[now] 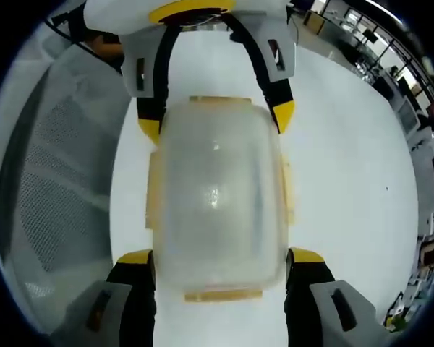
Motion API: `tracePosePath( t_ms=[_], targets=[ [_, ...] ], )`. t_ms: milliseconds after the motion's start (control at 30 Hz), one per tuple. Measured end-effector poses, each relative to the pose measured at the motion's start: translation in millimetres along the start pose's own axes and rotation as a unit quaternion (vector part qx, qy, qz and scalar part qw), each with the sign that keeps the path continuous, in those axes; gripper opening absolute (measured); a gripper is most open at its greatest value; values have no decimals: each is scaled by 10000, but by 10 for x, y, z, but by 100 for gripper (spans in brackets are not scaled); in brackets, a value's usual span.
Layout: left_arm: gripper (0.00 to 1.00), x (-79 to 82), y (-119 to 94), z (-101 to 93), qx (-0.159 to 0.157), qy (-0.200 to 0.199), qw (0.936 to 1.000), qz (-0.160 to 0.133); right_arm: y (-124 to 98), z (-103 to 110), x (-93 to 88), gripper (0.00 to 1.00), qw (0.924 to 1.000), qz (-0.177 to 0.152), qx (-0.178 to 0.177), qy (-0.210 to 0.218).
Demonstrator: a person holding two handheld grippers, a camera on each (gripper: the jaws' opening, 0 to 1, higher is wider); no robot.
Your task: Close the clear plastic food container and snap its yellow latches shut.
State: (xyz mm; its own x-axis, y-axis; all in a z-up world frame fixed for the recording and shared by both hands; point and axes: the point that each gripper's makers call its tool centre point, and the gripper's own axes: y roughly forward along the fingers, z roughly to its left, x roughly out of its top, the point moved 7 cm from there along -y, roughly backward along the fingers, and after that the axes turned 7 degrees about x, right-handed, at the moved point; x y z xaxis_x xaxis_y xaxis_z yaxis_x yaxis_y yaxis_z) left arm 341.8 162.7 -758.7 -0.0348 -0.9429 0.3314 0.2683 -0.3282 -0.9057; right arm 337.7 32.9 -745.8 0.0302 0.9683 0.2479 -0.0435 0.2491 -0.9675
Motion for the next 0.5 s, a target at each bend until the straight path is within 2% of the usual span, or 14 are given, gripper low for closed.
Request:
tracePosePath(
  t_ms=[133, 500],
  targets=[
    [80, 5, 4, 10, 2, -51, 10000, 12, 5, -25, 6, 72, 9999, 88, -7, -70],
    [80, -18, 49, 135, 39, -125, 9999, 12, -3, -166, 14, 72, 9999, 62, -12, -118]
  ],
)
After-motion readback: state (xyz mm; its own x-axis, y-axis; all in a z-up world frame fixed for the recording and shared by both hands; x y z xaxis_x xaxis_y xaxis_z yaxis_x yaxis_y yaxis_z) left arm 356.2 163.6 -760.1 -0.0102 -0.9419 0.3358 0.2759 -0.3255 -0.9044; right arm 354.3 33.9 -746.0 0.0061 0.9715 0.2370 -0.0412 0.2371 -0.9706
